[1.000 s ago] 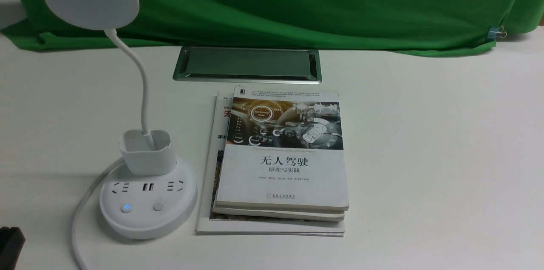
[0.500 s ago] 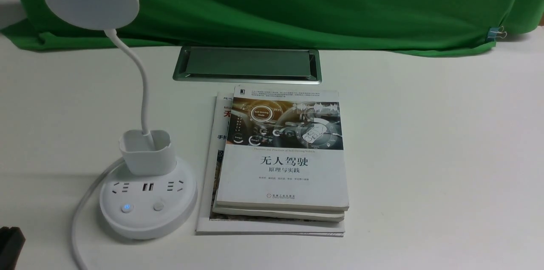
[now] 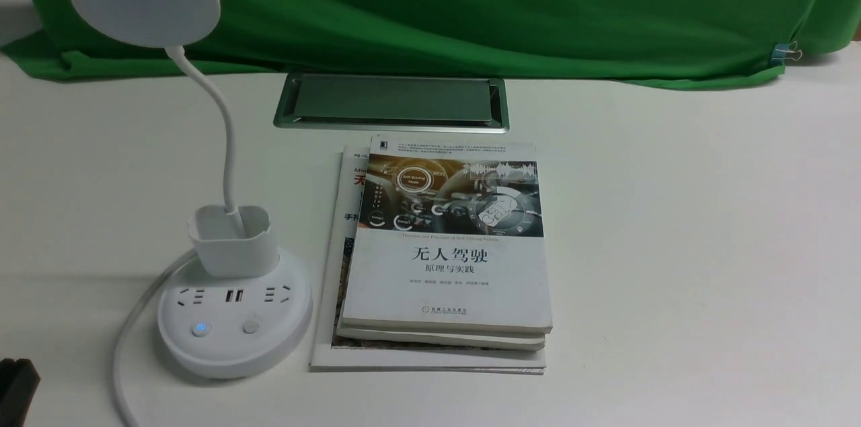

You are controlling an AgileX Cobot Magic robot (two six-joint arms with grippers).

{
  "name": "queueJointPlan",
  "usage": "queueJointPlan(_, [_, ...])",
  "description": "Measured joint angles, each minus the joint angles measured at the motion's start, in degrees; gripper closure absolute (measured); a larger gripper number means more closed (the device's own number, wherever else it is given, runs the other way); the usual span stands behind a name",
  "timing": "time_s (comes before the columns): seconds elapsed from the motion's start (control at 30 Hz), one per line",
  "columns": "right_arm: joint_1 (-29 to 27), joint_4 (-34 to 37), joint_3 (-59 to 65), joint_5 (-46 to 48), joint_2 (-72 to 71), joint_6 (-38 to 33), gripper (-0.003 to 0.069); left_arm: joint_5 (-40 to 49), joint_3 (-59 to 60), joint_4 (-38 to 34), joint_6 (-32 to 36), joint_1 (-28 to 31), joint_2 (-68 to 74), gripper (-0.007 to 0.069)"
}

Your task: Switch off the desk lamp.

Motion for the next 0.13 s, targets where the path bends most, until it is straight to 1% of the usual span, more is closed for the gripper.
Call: queueJointPlan(0.13, [0.00,0.00,0.00,0.00,0.00,0.07,0.0622,0.00,0.00,0.00,0.00,0.00,0.00,0.0605])
